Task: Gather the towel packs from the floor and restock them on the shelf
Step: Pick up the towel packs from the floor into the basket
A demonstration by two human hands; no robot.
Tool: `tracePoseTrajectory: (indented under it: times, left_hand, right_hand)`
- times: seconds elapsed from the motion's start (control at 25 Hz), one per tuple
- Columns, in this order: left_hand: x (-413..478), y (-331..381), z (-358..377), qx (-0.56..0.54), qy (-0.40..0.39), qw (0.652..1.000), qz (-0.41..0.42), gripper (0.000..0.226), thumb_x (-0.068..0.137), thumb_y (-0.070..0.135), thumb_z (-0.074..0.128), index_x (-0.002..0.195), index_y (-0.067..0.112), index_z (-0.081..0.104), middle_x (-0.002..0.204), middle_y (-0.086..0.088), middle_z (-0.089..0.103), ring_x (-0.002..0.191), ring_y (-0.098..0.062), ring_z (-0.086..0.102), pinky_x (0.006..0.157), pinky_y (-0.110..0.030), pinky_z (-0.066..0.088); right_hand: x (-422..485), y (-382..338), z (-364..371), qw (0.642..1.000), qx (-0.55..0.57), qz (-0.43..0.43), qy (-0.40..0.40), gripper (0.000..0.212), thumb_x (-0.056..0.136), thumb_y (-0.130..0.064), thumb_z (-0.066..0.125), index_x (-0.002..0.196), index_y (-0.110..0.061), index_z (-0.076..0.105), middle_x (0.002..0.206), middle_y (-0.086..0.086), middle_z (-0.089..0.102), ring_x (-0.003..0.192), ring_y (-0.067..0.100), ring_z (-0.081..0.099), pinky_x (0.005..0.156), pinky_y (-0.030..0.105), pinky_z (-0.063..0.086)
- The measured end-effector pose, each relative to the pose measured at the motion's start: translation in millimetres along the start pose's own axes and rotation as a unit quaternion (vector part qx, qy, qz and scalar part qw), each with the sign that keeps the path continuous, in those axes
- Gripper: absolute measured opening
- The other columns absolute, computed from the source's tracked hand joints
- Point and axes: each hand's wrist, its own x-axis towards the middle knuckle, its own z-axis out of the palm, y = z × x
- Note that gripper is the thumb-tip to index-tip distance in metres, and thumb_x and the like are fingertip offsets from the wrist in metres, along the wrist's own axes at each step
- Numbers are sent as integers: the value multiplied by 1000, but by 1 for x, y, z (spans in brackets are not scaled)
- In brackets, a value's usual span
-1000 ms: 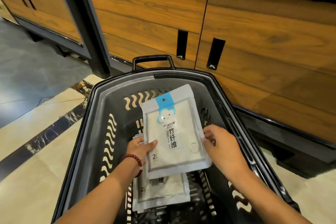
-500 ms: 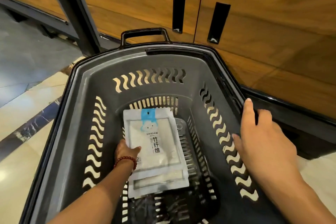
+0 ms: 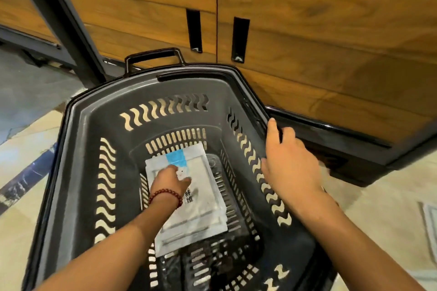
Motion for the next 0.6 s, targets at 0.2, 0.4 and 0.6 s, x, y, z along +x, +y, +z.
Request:
tracePoseTrajectory:
  times: [0.2,0.4,0.6]
  left_hand:
    - [-72,88,-59,17,67,975,212,44,89,35,57,127,13,53,128,-6,58,115,-22,55,96,-33,43]
    - [-195,194,-57,132,54,890,433,44,92,41,48,131,21,49,130,-1,54,117,-19,53,96,-33,43]
    - [-311,264,26,222,-29,796,563,43,92,42,45,130,22,49,130,-2,54,119,-21,50,96,-35,45]
  right_hand:
    - [-41,49,-36,999,17,-31,7,41,96,-44,39,127,-17,43,122,5,46,110,26,49,67,32,37]
    - [-160,163,-49,994,0,94,49,30,92,-39,50,112,-18,57,110,3,58,102,26,55,72,33,45]
    - [-285,257,-34,971,-15,236,40,37,43,-25,90,65,-9,65,59,9,59,50,31,58,40,26,39]
